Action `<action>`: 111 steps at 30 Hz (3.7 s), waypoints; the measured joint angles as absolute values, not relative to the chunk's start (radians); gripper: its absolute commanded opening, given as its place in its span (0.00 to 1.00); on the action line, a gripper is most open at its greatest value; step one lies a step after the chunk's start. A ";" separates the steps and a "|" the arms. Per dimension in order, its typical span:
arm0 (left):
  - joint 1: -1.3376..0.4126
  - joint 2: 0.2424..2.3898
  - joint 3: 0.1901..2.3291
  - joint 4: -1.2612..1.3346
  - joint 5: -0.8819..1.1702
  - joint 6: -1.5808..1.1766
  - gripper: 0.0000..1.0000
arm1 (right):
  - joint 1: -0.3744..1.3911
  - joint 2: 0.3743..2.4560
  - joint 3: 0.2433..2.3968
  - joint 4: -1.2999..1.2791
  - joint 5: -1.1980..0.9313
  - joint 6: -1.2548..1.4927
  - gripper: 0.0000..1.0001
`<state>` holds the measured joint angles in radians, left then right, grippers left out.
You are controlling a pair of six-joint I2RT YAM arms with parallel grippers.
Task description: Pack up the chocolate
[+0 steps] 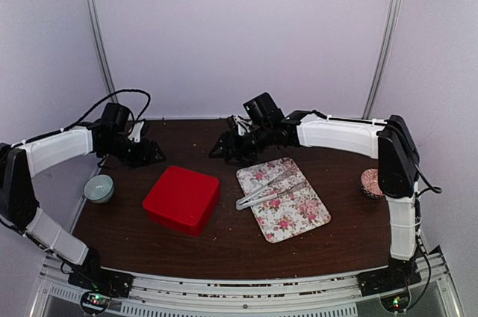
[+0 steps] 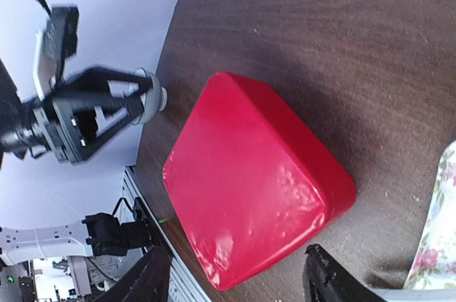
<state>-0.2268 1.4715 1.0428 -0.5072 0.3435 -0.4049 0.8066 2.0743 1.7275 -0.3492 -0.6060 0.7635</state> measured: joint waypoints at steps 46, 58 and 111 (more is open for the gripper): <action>-0.281 1.599 0.907 -0.467 0.476 -0.483 0.59 | 0.873 2.181 1.626 -0.323 -0.639 0.786 0.51; -0.298 1.657 0.975 -0.472 0.501 -0.377 0.52 | 0.923 2.091 1.516 -0.330 -0.638 0.788 0.53; -0.226 0.955 0.981 -0.834 0.139 -0.384 0.98 | 0.617 0.580 0.739 -0.591 -0.023 0.716 1.00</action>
<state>-0.2260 0.9550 0.9813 -0.8345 0.1394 -0.3840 0.6170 0.5800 0.7387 -0.5911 -0.0231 0.7158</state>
